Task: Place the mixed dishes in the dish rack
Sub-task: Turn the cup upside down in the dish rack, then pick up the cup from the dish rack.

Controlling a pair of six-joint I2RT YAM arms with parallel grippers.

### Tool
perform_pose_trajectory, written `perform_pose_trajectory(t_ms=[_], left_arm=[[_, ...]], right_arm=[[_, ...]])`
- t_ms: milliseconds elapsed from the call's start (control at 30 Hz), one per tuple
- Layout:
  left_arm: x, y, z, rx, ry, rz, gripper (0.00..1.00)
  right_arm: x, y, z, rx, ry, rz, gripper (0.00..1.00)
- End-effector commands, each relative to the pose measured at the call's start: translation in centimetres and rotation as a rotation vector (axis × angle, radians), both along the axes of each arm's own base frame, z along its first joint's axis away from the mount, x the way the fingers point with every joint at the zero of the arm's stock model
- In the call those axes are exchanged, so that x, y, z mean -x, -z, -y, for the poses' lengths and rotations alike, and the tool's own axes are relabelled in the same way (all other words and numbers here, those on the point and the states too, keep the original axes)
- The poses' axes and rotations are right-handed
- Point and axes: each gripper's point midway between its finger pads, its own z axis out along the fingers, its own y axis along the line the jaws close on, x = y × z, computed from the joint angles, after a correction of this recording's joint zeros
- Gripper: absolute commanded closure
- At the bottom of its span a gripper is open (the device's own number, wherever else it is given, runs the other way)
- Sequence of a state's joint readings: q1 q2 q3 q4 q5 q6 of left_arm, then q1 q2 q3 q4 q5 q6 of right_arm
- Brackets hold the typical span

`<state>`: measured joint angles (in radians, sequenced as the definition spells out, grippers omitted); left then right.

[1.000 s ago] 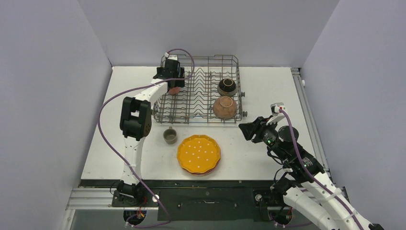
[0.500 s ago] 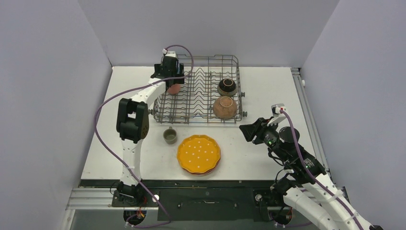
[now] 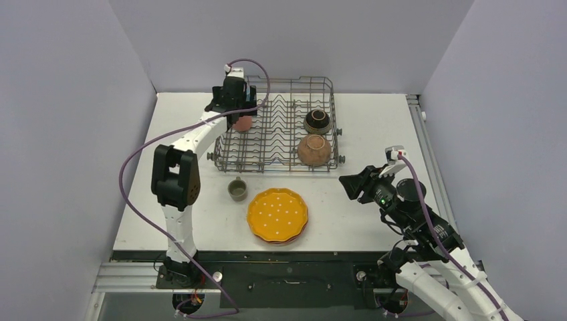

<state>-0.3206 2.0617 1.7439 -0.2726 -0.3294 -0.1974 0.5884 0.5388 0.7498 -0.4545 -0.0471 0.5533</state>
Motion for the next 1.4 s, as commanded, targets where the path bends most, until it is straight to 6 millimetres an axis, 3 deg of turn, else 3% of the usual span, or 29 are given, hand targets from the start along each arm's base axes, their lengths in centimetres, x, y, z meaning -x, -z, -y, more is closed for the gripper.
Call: perform_pose_trajectory(t_ms=[0,133,400,700,1033,1367], left_arm=[[0.7,-6.6,0.4,0.037,0.0,0.14,0.04],[2.2,-8.8,0.5,0.047,-0.001,0.169,0.04],[5.8,-11.5,0.1,0.07,-0.008,0.153,0.04],[11.6,-12.8,-0.2,0.076,0.083,0.045,0.02],[18.4,-11.1,-1.7,0.122,0.086,-0.062,0.0],[23.1,-5.3,-1.5,0.249,0.065,-0.154,0.02]], right_arm=[[0.1,-1.1,1.2,0.023,0.039,0.02,0.59],[0.2,-1.1,1.4,0.038,0.041,0.022,0.59],[-0.2,-0.5,2.2,0.104,0.073,0.0,0.59],[-0.2,-0.2,2.3,0.161,0.056,-0.023,0.6],[-0.6,1.8,2.9,0.221,0.09,-0.07,0.61],[-0.8,3.3,2.5,0.247,0.076,-0.124,0.63]])
